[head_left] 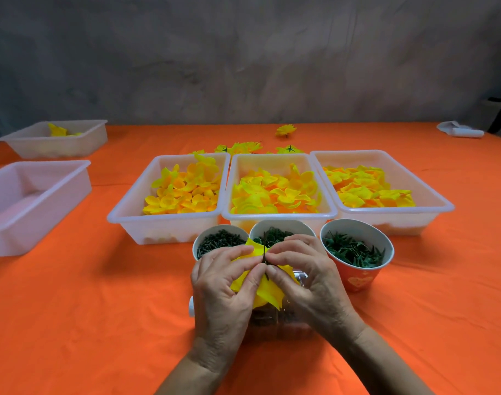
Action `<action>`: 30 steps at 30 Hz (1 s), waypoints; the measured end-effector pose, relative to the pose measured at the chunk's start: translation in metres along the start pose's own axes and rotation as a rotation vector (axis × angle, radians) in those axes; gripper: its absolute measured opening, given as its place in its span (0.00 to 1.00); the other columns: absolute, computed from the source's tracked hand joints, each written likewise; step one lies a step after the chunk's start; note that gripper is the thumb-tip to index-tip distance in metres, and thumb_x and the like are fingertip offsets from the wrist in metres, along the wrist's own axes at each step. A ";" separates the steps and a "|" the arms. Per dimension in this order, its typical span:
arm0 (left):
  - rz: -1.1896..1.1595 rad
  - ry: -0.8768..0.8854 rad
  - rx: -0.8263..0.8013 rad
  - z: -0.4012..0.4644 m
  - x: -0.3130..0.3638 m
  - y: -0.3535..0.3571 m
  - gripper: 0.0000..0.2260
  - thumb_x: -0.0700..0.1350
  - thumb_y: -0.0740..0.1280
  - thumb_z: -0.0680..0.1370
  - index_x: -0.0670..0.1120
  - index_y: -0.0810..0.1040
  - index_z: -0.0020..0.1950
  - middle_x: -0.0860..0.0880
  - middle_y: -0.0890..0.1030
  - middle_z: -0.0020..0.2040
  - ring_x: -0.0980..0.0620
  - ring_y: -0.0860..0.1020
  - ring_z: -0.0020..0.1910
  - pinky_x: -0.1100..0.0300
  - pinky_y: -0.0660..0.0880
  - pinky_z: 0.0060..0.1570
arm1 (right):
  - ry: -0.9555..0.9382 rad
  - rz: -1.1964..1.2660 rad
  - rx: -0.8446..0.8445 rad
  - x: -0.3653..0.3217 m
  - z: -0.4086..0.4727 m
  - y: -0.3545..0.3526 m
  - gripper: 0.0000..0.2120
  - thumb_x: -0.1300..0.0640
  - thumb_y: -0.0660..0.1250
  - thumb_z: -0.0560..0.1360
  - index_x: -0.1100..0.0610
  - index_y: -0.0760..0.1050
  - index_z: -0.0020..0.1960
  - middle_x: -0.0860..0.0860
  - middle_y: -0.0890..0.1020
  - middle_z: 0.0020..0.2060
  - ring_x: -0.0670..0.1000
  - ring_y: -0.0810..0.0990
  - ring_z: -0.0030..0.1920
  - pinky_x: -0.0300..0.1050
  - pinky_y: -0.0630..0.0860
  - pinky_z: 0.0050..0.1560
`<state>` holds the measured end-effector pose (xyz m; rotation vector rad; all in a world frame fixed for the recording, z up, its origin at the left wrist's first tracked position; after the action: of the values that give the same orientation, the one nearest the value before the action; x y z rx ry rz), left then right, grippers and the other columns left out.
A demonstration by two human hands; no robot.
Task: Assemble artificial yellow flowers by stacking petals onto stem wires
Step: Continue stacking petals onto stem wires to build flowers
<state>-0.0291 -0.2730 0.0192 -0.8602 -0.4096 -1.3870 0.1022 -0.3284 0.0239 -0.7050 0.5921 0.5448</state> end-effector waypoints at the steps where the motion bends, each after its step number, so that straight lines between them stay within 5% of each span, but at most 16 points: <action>1: 0.007 0.002 0.004 0.001 -0.001 0.000 0.06 0.50 0.71 0.69 0.51 0.84 0.43 0.55 0.83 0.46 0.48 0.79 0.50 0.40 0.73 0.52 | -0.006 -0.008 0.005 0.000 0.000 0.001 0.07 0.55 0.71 0.69 0.56 0.84 0.44 0.46 0.83 0.42 0.52 0.76 0.52 0.46 0.74 0.53; 15: -0.101 0.086 0.028 0.002 -0.012 0.008 0.03 0.50 0.68 0.72 0.52 0.81 0.42 0.58 0.81 0.45 0.51 0.79 0.50 0.42 0.74 0.50 | -0.096 -0.043 0.088 0.007 -0.006 0.007 0.11 0.51 0.66 0.73 0.57 0.83 0.43 0.45 0.83 0.41 0.53 0.76 0.52 0.48 0.75 0.52; 22: -0.175 -0.060 0.025 -0.003 -0.015 0.007 0.05 0.52 0.69 0.71 0.53 0.83 0.42 0.57 0.82 0.45 0.52 0.78 0.52 0.42 0.74 0.53 | -0.069 -0.107 0.104 -0.004 -0.005 0.003 0.06 0.54 0.70 0.70 0.55 0.83 0.41 0.44 0.83 0.39 0.51 0.76 0.49 0.52 0.76 0.49; 26: -0.232 -0.134 0.002 -0.007 -0.015 0.004 0.06 0.44 0.69 0.72 0.54 0.84 0.44 0.56 0.82 0.49 0.55 0.76 0.56 0.43 0.75 0.54 | -0.023 -0.087 0.080 -0.008 0.004 -0.001 0.07 0.50 0.73 0.67 0.52 0.84 0.42 0.44 0.82 0.39 0.50 0.76 0.50 0.44 0.74 0.50; 30: -0.275 -0.223 -0.008 -0.013 -0.015 0.002 0.08 0.46 0.68 0.71 0.54 0.83 0.48 0.61 0.80 0.54 0.55 0.75 0.60 0.43 0.76 0.55 | 0.029 -0.027 0.003 -0.006 0.008 0.005 0.06 0.51 0.74 0.67 0.50 0.84 0.43 0.43 0.80 0.40 0.47 0.75 0.51 0.36 0.72 0.49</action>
<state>-0.0330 -0.2728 -0.0001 -0.9963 -0.7155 -1.5494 0.0975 -0.3207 0.0309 -0.7181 0.6096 0.5090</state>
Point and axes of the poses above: each hand's wrist, its own z-axis towards the middle knuckle, its own y-axis out of the palm, x = y × z, the point moved 5 cm from there along z, towards the middle knuckle
